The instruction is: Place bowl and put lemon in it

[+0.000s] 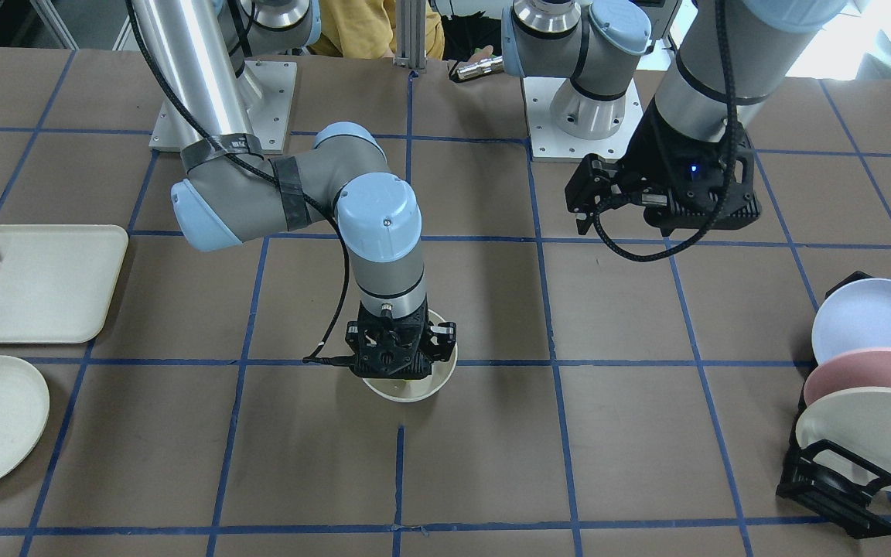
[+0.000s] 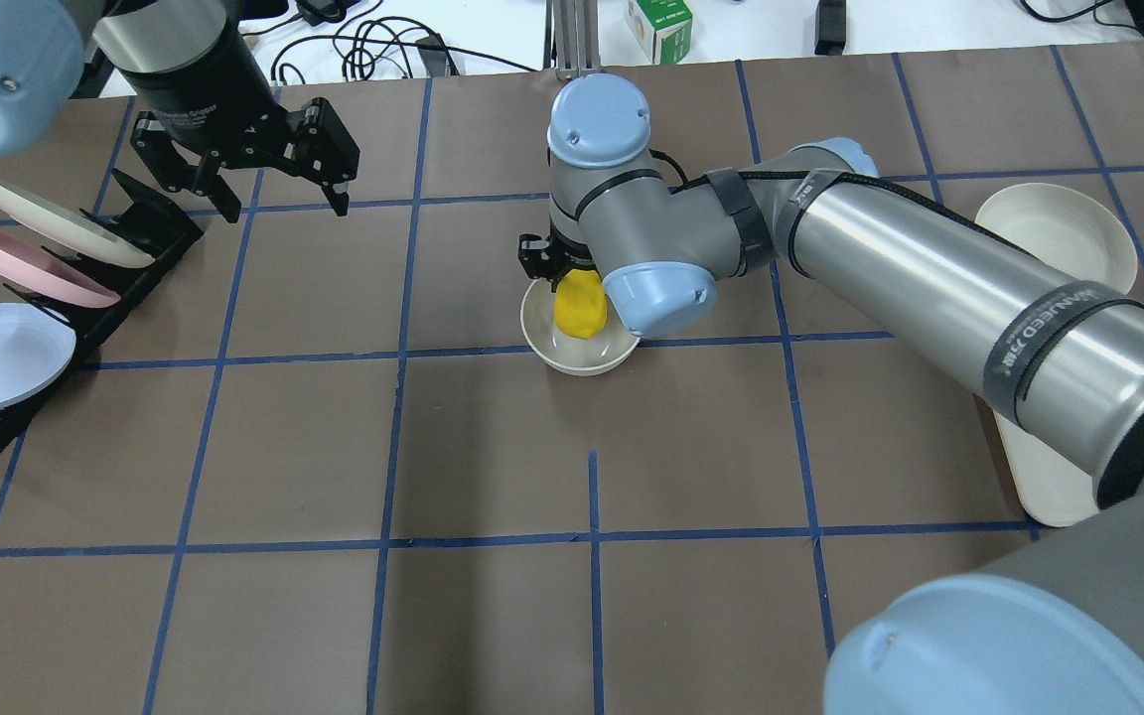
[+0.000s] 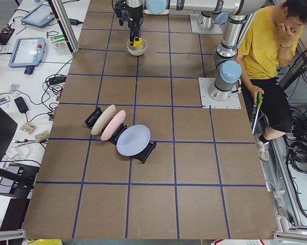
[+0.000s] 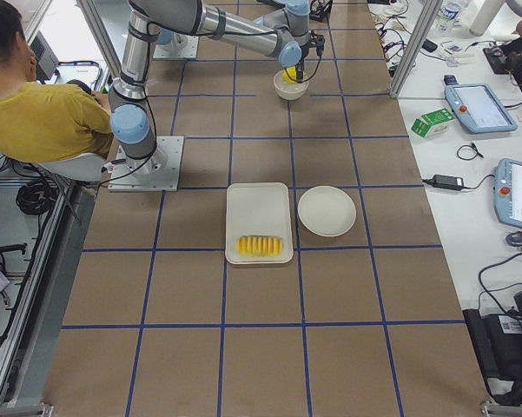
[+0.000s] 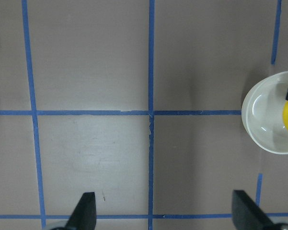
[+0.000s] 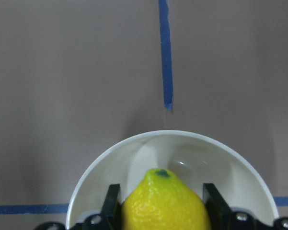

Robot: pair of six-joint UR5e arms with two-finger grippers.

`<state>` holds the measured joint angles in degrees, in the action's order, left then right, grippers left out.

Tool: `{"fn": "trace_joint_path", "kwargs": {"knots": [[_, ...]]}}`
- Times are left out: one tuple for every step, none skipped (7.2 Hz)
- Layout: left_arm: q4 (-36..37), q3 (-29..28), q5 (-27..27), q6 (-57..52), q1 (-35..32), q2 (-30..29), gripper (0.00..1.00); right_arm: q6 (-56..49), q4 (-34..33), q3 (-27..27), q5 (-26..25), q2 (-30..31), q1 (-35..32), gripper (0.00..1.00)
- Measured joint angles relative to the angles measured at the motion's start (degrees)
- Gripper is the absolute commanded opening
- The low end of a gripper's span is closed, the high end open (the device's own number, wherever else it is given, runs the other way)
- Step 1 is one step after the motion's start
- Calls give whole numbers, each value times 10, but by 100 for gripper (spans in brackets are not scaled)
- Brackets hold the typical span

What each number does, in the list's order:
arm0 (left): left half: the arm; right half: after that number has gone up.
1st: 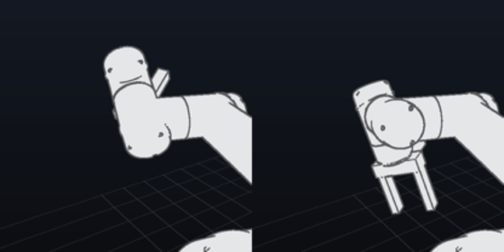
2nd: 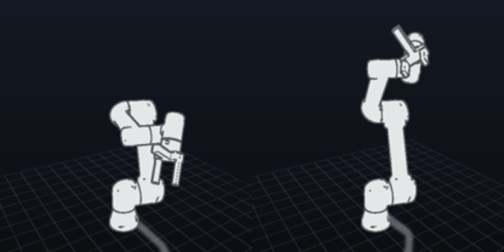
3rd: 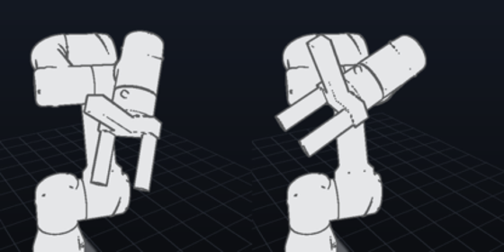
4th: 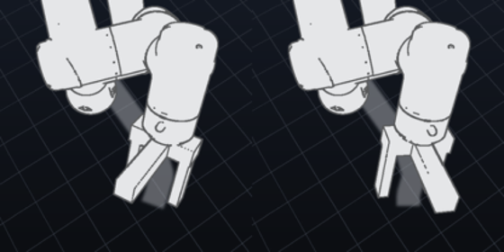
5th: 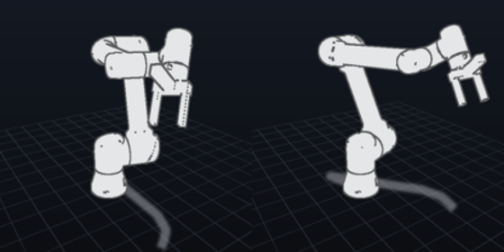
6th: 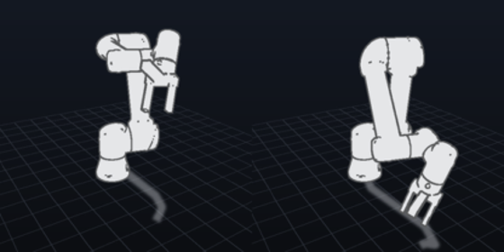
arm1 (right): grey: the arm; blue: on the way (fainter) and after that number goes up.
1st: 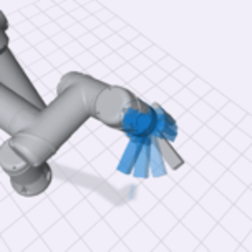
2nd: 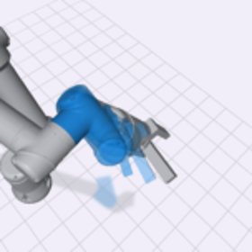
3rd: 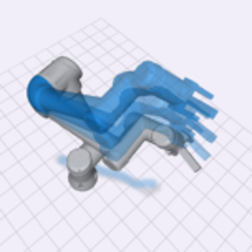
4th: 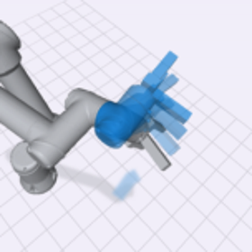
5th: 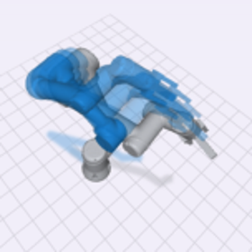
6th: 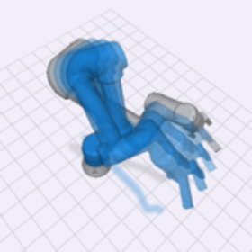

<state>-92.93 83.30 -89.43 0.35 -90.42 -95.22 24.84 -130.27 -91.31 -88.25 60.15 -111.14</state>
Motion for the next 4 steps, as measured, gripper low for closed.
{"fn": "trace_joint_path", "kwargs": {"knots": [[-2,10,0,-1,-3,12,100,1,0,-2,-2,-4,-2,3],[-2,20,0,-2,-4,22,100,2,0,-5,-2,-6,-2,11],[-2,30,1,-2,-4,31,100,2,-1,-10,-1,-7,-3,13],[-2,36,1,-2,-4,38,100,2,-5,-15,0,-9,-3,29]]}}
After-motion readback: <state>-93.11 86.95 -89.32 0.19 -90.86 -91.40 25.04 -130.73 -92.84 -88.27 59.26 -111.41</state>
